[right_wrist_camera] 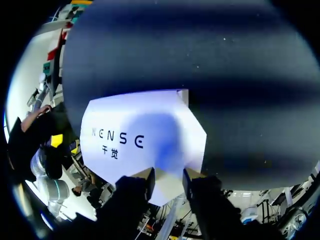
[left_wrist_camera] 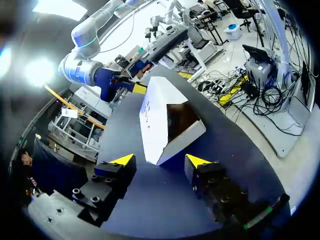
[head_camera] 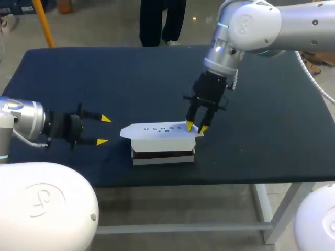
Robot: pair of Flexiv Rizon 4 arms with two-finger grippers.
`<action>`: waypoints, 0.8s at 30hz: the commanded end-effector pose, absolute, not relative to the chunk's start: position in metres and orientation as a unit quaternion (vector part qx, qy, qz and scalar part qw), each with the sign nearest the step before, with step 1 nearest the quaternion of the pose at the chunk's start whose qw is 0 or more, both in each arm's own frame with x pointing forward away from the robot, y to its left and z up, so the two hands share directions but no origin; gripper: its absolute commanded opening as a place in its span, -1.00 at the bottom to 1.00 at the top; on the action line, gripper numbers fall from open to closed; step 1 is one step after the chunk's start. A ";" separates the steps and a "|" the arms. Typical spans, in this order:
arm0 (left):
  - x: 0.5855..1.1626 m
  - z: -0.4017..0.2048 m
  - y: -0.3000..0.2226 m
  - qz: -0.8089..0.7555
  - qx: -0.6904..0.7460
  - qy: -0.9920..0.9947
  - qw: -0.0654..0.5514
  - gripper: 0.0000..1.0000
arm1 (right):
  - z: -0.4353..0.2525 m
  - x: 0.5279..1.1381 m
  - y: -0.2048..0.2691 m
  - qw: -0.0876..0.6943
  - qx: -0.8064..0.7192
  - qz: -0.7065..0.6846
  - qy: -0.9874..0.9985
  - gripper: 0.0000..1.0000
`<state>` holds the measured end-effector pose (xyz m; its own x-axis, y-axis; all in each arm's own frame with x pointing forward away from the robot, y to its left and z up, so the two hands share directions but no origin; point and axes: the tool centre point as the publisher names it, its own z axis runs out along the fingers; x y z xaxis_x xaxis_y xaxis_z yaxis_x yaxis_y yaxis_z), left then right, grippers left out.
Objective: Assemble the packaging by folding the flat box into shape, placing the metal phone stand inside, and closing the box properly
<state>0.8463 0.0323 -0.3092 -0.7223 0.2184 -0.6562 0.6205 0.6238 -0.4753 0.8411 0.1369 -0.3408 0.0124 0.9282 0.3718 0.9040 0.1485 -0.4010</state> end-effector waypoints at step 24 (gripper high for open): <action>0.885 -0.277 0.009 -0.206 -0.199 0.954 0.091 1.00 | -0.348 0.839 0.140 0.284 -0.658 0.018 -0.698 -0.17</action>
<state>0.8794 0.0179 -0.2769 -0.9198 0.1162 -0.3749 0.3002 0.8236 -0.4812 0.8392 0.1395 -0.3472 0.0256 0.9277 0.3725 0.9078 0.1345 -0.3972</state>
